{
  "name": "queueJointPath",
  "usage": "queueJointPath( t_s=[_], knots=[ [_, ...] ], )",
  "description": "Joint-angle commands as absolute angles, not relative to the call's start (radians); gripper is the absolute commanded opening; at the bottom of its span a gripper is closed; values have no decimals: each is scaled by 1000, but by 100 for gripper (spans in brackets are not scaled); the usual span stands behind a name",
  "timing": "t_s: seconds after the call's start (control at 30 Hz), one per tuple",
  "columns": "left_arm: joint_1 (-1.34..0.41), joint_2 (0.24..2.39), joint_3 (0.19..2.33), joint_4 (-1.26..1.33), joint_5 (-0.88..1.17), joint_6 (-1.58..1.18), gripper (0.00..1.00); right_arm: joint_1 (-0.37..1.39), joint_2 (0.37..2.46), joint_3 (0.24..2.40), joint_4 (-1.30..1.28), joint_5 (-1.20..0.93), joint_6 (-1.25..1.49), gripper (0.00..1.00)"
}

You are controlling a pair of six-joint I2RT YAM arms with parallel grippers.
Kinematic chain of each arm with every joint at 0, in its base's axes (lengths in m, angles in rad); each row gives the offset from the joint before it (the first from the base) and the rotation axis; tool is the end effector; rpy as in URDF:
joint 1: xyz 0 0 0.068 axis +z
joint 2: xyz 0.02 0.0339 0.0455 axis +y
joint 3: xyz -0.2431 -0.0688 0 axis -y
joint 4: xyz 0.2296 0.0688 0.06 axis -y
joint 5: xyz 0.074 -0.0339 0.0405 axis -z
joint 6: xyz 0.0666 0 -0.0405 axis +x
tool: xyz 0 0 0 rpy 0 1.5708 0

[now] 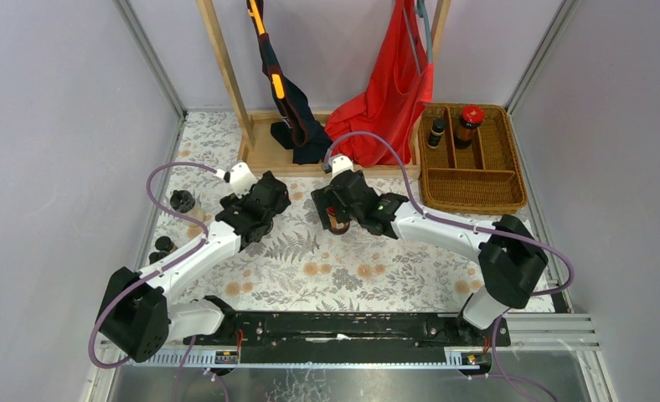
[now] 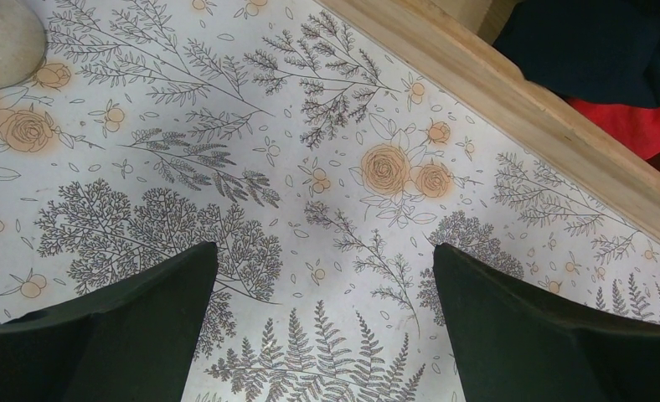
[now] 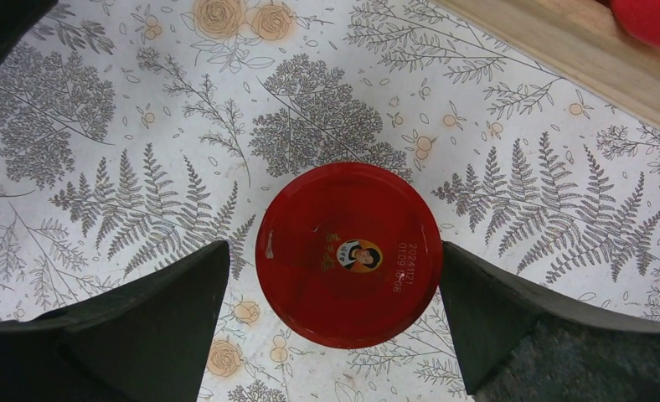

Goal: Organize the condiment bottles
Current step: Pick up the bottle from the center of the board.

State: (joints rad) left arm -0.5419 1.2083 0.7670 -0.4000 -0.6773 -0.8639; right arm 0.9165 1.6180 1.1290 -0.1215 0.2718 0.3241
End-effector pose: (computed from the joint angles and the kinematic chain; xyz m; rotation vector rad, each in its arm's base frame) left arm 0.2365 -0.0937 0.2031 -0.6364 2.0966 0.0476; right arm 0.2427 0.2871 0.2222 -0.4879 2.1308 0.4175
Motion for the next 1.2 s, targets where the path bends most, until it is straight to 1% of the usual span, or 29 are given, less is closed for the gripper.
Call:
queueJointPath(
  t_s=[0.0, 0.2, 0.3, 0.4, 0.47, 0.57, 0.7, 0.73, 0.77, 0.9, 1.0, 1.17],
  knots=[
    [-532, 1215, 754, -353, -678, -877, 100, 929, 1636, 1174, -90, 301, 319, 99],
    [-529, 1212, 753, -351, -674, -877, 100, 929, 1652, 1183, -97, 305, 319, 90],
    [-527, 1212, 753, -350, -674, -877, 100, 929, 1655, 1184, -102, 313, 318, 84],
    [-528, 1214, 753, -348, -670, -877, 100, 929, 1657, 1184, -106, 318, 318, 71],
    [-526, 1216, 753, -348, -669, -877, 100, 929, 1656, 1186, -107, 318, 321, 66],
    [-526, 1215, 754, -348, -667, -877, 100, 929, 1658, 1186, -108, 318, 322, 47],
    [-526, 1216, 754, -347, -664, -877, 100, 928, 1658, 1190, -111, 316, 326, 13],
    [-527, 1215, 754, -347, -663, -877, 100, 929, 1658, 1191, -111, 317, 327, 2],
    [-526, 1216, 753, -345, -663, -877, 100, 929, 1658, 1191, -112, 316, 329, 0],
    [-526, 1219, 751, -343, -660, -877, 100, 929, 1646, 1174, -109, 326, 345, 0],
    [-526, 1220, 750, -337, -651, -877, 100, 929, 1599, 1155, -100, 336, 350, 0],
    [-526, 1223, 752, -336, -648, -877, 100, 927, 1543, 1179, -179, 381, 348, 0]
  ],
)
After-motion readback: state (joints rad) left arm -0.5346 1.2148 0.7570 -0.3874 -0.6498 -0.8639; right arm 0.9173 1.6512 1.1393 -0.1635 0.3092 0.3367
